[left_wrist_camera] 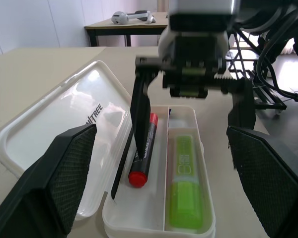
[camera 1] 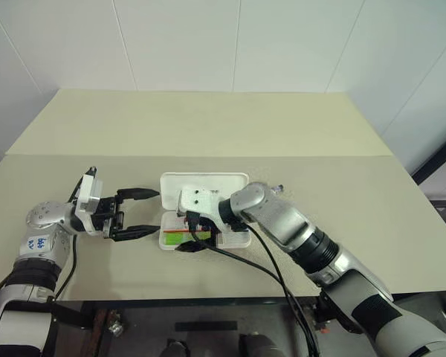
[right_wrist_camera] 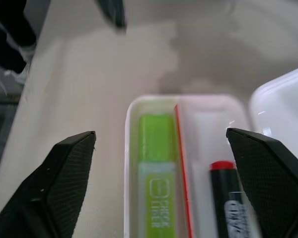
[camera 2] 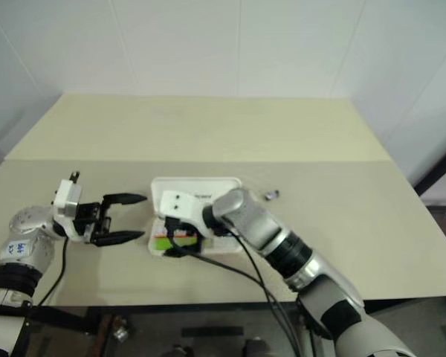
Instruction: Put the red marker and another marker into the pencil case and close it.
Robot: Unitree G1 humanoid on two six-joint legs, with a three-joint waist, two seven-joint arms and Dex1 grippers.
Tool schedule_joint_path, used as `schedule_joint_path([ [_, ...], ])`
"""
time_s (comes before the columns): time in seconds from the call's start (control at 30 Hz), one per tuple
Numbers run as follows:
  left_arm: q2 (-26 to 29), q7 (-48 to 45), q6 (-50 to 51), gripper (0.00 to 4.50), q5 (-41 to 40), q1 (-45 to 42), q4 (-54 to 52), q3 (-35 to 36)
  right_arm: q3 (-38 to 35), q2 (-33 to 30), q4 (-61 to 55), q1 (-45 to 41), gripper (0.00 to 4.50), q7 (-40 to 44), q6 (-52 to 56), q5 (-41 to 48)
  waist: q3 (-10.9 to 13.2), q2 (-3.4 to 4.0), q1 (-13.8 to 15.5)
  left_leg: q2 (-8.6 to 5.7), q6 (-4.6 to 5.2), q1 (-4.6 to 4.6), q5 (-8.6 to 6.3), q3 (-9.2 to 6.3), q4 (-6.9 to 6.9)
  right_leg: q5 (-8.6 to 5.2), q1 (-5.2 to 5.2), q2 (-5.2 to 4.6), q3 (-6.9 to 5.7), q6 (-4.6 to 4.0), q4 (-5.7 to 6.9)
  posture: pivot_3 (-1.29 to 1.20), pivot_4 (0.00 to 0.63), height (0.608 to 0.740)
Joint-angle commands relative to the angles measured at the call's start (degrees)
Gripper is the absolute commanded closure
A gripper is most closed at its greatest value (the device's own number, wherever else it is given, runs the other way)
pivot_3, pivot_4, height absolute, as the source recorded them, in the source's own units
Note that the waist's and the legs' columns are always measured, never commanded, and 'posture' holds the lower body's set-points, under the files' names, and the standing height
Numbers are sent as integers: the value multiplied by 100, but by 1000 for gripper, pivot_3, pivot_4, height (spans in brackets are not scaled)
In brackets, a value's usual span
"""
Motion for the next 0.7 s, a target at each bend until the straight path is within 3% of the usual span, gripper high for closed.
schedule_joint_path([
  [0.03, -52, -642, 6, 0, 5, -105, -102, 94, -625, -161, -914, 101, 37, -190, 590, 331, 0, 0, 6, 0, 0, 0, 0, -1, 0, 0, 0, 0, -1, 0, 0, 0, 150, 740],
  [0.37, -216, -642, -17, 0, 48, -281, 83, 94, -1920, -1729, -3341, 1145, 37, -562, 2328, 1189, 0, 0, 33, -7, 0, 0, 0, -11, -3, -1, 16, -11, -12, -2, -17, 0, 150, 740],
  [0.57, -437, -642, -23, 0, 152, -435, 182, 160, -2801, -2338, -3121, 1368, 37, -1556, 2558, 810, 0, 0, 30, -8, 8, 5, 5, -10, -2, -1, 16, -5, -10, -2, -10, 0, 150, 740],
  [0.7, -523, -642, -2, 0, 198, -495, 194, 142, -3236, -2394, -2817, 1756, 37, -2279, 2302, 475, 0, 0, 41, -9, 8, 4, 5, -8, -6, -1, 17, -3, -10, -2, -15, 0, 150, 740],
])
